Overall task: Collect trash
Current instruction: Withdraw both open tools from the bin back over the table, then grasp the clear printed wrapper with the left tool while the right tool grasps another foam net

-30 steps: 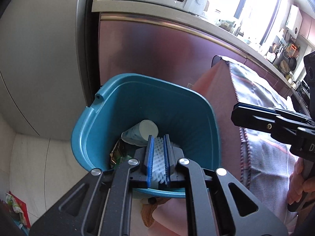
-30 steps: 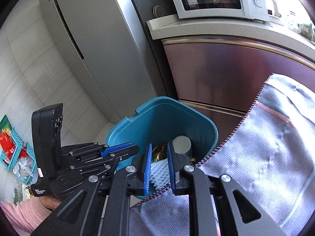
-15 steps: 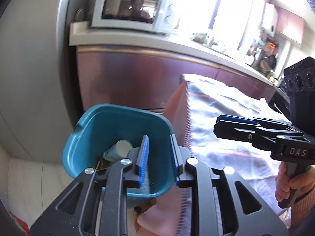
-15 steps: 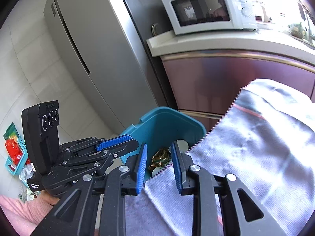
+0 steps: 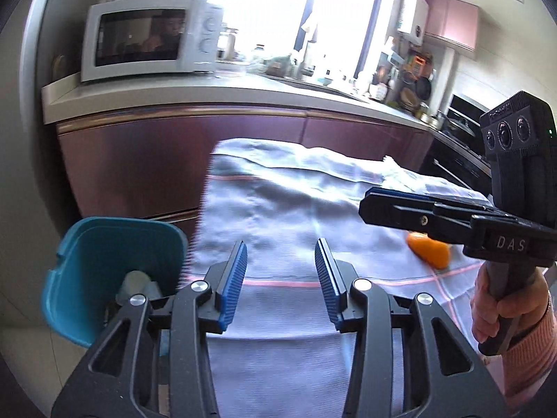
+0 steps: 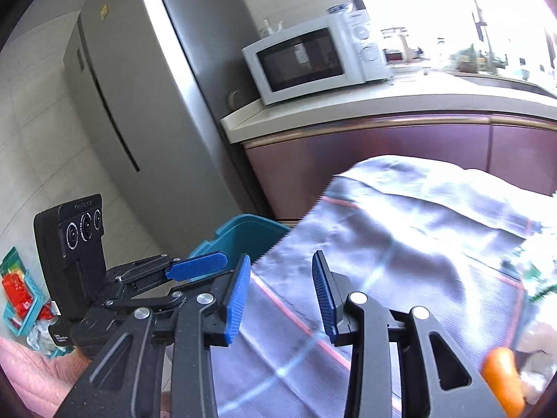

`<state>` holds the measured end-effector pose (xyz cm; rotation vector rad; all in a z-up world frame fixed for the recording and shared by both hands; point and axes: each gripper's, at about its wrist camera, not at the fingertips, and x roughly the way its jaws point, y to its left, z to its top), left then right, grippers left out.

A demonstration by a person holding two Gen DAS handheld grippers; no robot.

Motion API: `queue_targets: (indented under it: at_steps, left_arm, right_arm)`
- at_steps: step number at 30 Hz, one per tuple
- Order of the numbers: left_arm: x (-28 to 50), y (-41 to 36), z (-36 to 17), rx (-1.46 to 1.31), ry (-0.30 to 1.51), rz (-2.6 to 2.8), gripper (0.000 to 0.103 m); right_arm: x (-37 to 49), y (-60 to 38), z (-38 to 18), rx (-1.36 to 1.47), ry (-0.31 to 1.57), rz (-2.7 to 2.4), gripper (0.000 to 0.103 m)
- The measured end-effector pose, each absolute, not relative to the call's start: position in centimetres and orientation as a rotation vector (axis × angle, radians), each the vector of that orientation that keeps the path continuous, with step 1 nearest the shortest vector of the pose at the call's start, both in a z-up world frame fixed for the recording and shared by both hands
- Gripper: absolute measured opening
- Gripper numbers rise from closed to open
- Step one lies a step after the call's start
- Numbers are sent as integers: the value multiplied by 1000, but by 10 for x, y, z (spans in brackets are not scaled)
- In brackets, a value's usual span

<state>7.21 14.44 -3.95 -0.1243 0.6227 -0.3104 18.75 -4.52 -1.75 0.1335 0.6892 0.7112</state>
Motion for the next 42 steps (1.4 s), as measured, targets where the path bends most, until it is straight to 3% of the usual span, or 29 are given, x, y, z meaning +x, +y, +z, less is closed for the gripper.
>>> queue_targets:
  at_steps: [11,22,42]
  left_arm:
    - [88,55,-42,-42,658,-473,42]
    - [149,-15,-44,-17,732,-548,42]
    - [251,-100,-74,-34,927,-590,41]
  right_arm:
    - [170,-169,-23,227,649,441,41]
    - [207,-269,-38,302,657,229,47]
    - [295,-293,-73,351,805,198,49]
